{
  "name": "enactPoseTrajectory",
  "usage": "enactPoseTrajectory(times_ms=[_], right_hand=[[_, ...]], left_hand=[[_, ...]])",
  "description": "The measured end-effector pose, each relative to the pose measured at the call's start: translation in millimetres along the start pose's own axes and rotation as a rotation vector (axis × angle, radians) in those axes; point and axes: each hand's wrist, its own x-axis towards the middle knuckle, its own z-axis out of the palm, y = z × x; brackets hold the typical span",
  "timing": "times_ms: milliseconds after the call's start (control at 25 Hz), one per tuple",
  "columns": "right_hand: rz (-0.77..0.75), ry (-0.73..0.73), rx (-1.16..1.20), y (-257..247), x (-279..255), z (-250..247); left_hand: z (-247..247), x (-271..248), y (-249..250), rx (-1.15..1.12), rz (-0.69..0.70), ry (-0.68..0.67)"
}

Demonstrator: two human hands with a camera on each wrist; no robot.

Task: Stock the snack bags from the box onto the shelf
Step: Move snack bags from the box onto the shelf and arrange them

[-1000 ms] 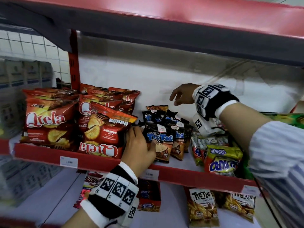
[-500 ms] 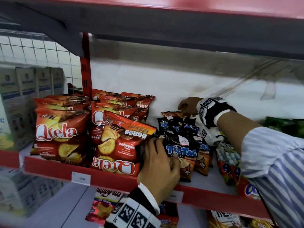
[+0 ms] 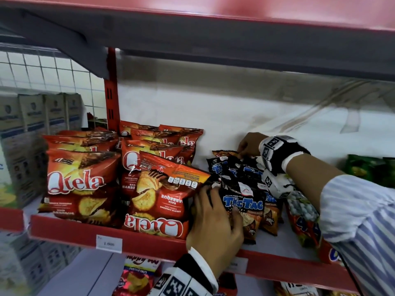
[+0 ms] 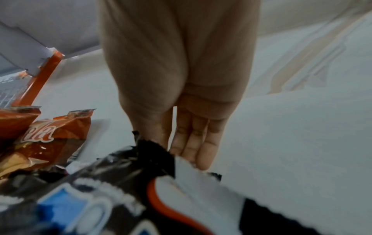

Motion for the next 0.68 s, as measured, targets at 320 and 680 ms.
enactPoseTrajectory(times_ms=[320, 680], right_hand=[[0.013, 0.287, 0.583, 9.9, -16.5, -37.0], [-0.100, 0.205, 0.285, 3.8, -70.8, -65.8]], left_hand=[[1.3, 1.8, -0.2, -0.060, 0.000, 0.007], [0.0, -0.1, 0.6, -0.080, 0.023, 0.028]])
